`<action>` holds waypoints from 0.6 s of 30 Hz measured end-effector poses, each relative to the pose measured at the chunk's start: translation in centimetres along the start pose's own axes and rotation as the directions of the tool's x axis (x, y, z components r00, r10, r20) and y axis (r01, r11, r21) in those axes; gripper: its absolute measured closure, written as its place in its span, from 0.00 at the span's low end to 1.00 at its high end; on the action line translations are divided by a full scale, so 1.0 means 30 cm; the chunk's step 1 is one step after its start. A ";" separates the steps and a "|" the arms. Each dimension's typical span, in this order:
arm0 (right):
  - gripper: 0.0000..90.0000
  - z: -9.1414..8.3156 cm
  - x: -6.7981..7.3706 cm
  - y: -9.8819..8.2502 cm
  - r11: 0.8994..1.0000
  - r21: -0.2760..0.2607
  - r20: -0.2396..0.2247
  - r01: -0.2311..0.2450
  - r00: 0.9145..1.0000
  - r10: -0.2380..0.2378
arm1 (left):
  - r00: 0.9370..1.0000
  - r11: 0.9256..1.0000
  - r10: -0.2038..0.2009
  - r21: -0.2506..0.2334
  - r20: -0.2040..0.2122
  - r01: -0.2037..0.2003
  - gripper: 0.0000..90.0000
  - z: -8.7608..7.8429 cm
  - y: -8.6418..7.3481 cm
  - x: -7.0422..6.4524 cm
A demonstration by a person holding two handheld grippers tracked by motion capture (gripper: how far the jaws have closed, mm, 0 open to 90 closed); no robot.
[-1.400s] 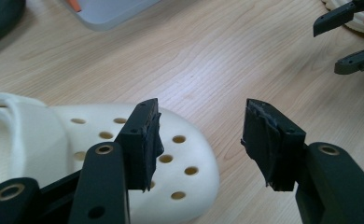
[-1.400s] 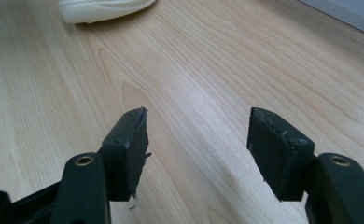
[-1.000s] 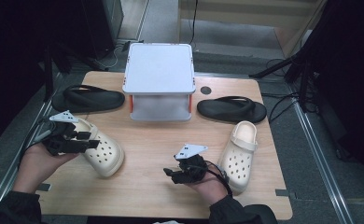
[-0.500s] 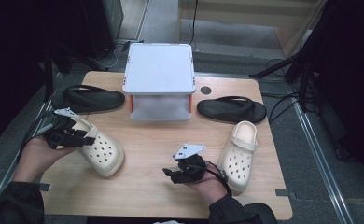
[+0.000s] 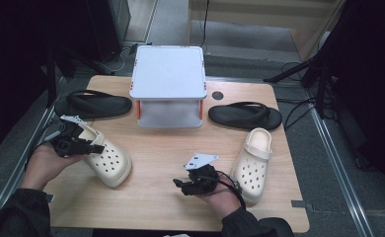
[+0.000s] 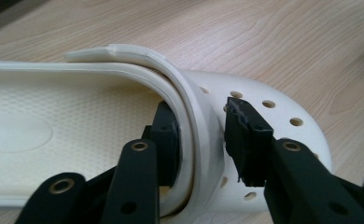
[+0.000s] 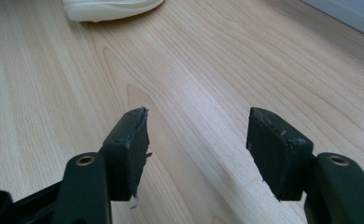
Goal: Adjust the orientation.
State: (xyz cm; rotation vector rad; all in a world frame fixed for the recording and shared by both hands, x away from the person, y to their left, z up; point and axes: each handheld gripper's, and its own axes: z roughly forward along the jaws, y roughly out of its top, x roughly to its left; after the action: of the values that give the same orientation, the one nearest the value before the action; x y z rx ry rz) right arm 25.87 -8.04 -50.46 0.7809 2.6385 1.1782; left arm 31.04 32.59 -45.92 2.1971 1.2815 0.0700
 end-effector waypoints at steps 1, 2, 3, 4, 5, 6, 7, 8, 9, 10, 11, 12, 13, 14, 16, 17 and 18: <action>0.44 -0.001 0.000 -0.001 1.000 0.000 0.003 0.000 1.000 0.000 | 1.000 1.000 -0.007 0.000 0.009 0.007 0.77 -0.002 0.001 0.002; 0.44 -0.001 0.000 -0.001 1.000 0.000 0.003 0.000 1.000 0.000 | 1.000 1.000 -0.007 0.000 0.009 0.007 0.79 -0.002 0.001 0.002; 0.44 -0.003 -0.002 -0.002 1.000 -0.003 0.003 0.003 1.000 -0.003 | 1.000 1.000 -0.023 0.004 0.020 0.023 0.80 -0.003 0.003 0.004; 0.44 -0.003 -0.002 -0.003 1.000 -0.004 0.005 0.003 1.000 -0.003 | 0.999 0.999 -0.038 0.012 0.030 0.038 0.81 -0.006 0.005 0.007; 0.44 -0.004 -0.002 -0.003 1.000 -0.002 0.006 0.001 1.000 -0.001 | 0.998 0.999 -0.050 0.012 0.031 0.049 0.82 -0.008 0.006 0.005; 0.44 -0.004 -0.002 -0.003 1.000 -0.001 0.007 0.002 1.000 -0.002 | 0.998 0.999 -0.049 0.021 0.034 0.048 0.83 -0.011 0.008 0.003; 0.44 -0.003 -0.001 -0.003 1.000 0.001 0.008 0.004 1.000 -0.004 | 0.999 0.999 -0.043 0.025 0.032 0.043 0.83 -0.013 0.009 0.000; 0.44 -0.003 -0.001 -0.003 1.000 0.001 0.008 0.004 1.000 -0.004 | 0.999 0.999 -0.043 0.025 0.032 0.043 0.84 -0.013 0.009 0.000; 0.44 -0.003 0.000 -0.004 1.000 0.002 0.009 0.003 1.000 -0.003 | 0.999 0.999 -0.046 0.025 0.029 0.045 0.84 -0.014 0.010 -0.007; 0.44 -0.004 0.001 -0.003 1.000 -0.002 0.008 0.004 1.000 -0.004 | 0.999 0.999 -0.031 0.024 0.022 0.030 0.85 -0.018 0.015 -0.021; 0.44 -0.004 0.001 -0.002 1.000 -0.004 0.008 0.006 1.000 -0.006 | 0.999 0.999 -0.025 0.025 0.020 0.025 0.85 -0.021 0.019 -0.029; 0.44 -0.004 0.001 -0.002 1.000 -0.004 0.008 0.006 1.000 -0.006 | 0.999 0.999 -0.025 0.025 0.020 0.025 0.85 -0.021 0.019 -0.029; 0.44 -0.005 0.001 -0.002 1.000 -0.005 0.007 0.007 1.000 -0.007 | 1.000 1.000 -0.013 0.028 0.008 0.012 0.85 -0.026 0.022 -0.037; 0.44 -0.005 0.000 -0.002 1.000 -0.004 0.007 0.005 1.000 -0.005 | 1.000 1.000 -0.010 0.022 0.010 0.009 0.86 -0.030 0.024 -0.045; 0.44 -0.005 0.000 -0.003 1.000 -0.005 0.007 0.002 1.000 -0.002 | 1.000 1.000 0.012 0.020 0.007 -0.012 0.87 -0.043 0.029 -0.057; 0.44 -0.005 -0.001 -0.002 1.000 -0.003 0.009 0.002 1.000 -0.002 | 1.000 1.000 0.019 0.006 0.002 -0.019 0.87 -0.056 0.032 -0.071; 0.44 -0.005 -0.001 -0.002 1.000 -0.003 0.009 0.002 1.000 -0.002 | 1.000 1.000 0.019 0.006 0.002 -0.019 0.87 -0.056 0.032 -0.071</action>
State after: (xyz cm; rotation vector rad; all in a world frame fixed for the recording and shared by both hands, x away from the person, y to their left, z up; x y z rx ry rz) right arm 25.81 -8.19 -50.42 0.7813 2.6287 1.1755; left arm 30.12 31.29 -43.54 2.2147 1.2612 0.0719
